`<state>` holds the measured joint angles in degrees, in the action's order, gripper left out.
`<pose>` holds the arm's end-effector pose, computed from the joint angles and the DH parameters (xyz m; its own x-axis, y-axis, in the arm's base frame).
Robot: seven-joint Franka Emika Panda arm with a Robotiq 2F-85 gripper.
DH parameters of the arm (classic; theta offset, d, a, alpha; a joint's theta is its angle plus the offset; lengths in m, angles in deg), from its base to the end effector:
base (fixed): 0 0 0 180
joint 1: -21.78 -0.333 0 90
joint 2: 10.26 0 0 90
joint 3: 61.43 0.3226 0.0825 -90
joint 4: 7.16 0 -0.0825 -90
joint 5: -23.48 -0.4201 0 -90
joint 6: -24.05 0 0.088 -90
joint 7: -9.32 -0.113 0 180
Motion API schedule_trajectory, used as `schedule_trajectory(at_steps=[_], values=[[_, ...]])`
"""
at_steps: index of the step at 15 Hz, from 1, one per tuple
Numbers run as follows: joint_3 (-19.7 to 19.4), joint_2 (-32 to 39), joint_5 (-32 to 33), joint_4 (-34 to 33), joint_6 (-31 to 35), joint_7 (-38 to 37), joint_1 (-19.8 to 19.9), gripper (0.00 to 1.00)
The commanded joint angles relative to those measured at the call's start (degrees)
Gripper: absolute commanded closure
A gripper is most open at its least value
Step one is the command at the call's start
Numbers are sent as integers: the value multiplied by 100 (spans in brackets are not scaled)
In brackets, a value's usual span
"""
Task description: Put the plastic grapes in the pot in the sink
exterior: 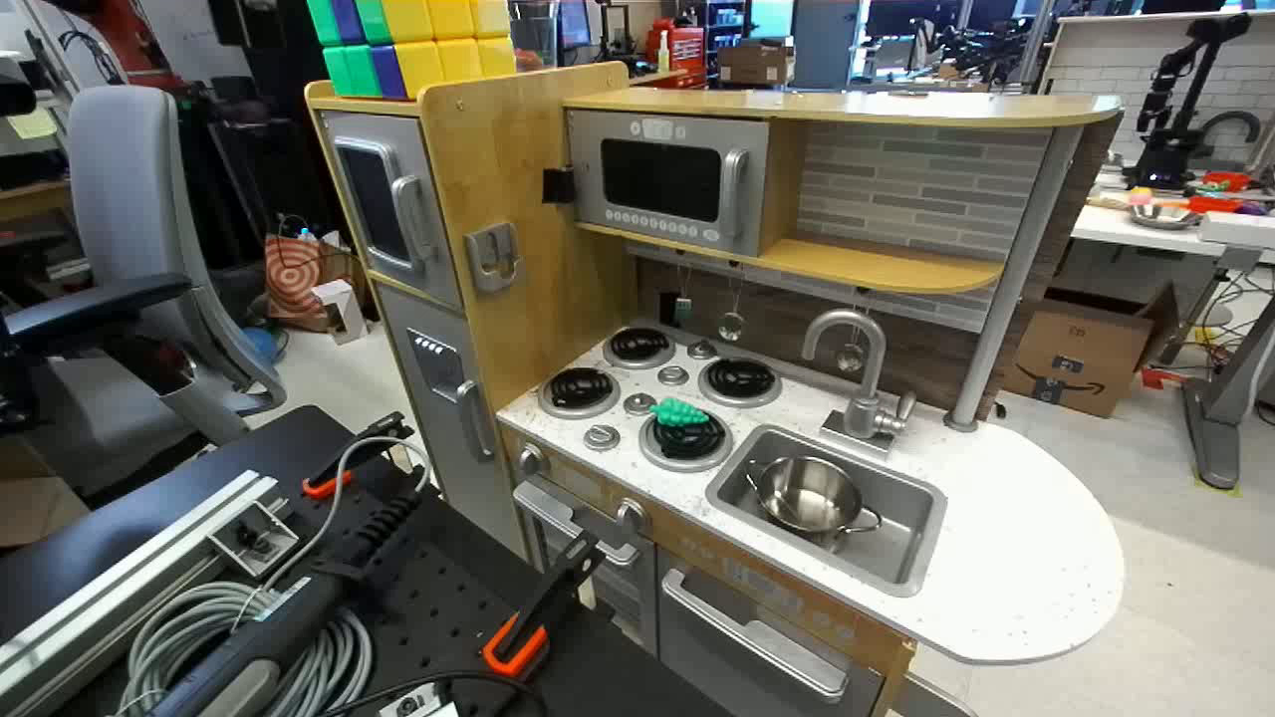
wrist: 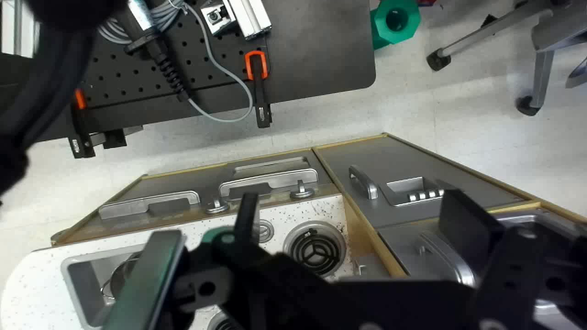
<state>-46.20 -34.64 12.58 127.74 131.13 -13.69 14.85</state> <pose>0.4077 0.1876 0.4658 0.9905 -0.1017 -0.0929 -0.1053 -0.9938 -0.0352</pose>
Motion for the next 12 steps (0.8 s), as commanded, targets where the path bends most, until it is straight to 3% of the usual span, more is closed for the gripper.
schedule_trajectory(at_steps=[1, 12], values=[[-44, 7, 20, -11, -7, -16, -48, 0], [-107, 62, -5, 28, 189, -151, 56, 0]])
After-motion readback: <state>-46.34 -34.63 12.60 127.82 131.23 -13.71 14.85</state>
